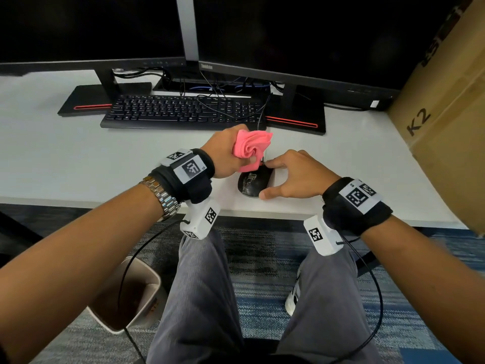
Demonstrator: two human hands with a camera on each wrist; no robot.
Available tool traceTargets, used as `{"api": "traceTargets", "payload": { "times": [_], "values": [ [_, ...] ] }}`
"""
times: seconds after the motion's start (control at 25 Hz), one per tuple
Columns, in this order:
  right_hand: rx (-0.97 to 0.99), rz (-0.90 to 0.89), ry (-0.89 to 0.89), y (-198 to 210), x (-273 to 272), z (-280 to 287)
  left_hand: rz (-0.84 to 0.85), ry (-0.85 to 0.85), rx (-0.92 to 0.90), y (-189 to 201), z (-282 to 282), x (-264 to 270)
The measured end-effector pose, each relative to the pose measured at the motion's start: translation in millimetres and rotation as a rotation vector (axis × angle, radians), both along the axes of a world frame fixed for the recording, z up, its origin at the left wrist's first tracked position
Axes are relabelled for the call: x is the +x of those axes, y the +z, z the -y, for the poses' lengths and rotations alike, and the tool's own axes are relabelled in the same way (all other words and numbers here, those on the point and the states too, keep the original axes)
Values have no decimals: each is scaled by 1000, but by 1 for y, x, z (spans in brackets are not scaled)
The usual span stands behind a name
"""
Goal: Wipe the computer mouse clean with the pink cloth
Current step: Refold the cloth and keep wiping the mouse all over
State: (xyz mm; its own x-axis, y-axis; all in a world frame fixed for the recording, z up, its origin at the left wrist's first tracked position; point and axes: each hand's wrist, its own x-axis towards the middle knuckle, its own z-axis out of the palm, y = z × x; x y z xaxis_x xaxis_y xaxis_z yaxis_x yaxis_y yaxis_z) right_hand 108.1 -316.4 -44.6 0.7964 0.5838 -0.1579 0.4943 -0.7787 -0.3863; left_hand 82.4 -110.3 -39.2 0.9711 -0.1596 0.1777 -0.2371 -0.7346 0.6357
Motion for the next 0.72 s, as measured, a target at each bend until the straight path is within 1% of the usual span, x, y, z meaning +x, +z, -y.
{"api": "traceTargets", "payload": {
  "times": [0.36,0.72],
  "values": [
    [-1,-5,-5,-1,0,0,-12,-26,-57,-10,-12,-11],
    [-3,-19,-21,-2,1,0,40,-62,-129,-16,-16,-25]
  ]
}}
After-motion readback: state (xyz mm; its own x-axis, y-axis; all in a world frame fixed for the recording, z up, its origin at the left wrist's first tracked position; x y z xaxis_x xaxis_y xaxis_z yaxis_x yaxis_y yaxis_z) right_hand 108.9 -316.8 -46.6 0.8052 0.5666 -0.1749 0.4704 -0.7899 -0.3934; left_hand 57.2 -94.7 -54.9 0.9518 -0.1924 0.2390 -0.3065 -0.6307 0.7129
